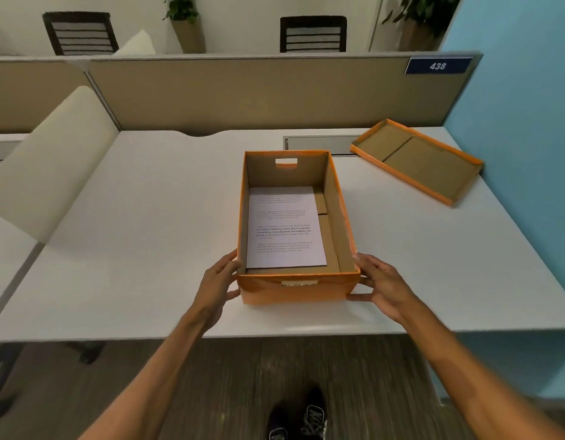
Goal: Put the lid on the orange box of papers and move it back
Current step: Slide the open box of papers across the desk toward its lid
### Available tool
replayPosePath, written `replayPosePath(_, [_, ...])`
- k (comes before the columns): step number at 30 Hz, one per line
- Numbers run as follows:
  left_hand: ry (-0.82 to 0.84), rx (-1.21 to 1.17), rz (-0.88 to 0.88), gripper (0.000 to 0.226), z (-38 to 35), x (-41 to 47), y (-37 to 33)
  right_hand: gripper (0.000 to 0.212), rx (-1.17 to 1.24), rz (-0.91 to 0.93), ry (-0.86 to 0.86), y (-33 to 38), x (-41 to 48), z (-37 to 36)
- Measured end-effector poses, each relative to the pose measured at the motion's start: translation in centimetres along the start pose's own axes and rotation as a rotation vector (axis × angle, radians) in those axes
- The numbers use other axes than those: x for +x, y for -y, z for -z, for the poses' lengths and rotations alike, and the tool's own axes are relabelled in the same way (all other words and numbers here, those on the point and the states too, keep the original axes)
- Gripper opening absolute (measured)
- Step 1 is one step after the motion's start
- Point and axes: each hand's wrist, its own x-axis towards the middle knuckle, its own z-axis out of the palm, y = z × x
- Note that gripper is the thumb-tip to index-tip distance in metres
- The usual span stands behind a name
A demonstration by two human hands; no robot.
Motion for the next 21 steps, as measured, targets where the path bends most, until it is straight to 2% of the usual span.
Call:
replayPosePath(6, [0.029,0.001,0.006,0.03,0.7,-0.3,0.5,0.05,0.005,-0.005,-0.011,-0.8,-0.9,-0.3])
replayPosePath(14, [0.005,0.079,-0.038,0.048,0.9,-0.6,0.4,0.05,-0.086,0.013,-0.085,-0.3,-1.9,-1.4])
replayPosePath(18, [-0.084,0.328,-0.158,0.058,0.6,-0.4,-0.2,0.051,-0.199,0.086,-0.153,0.3,-2.4,-1.7])
replayPosePath(21, [-0.146,0.529,-0.302,0.073,-0.3,-0.5,-1.7,0.044,-0.255,0.162,-0.212,0.8,-2.6,-1.3])
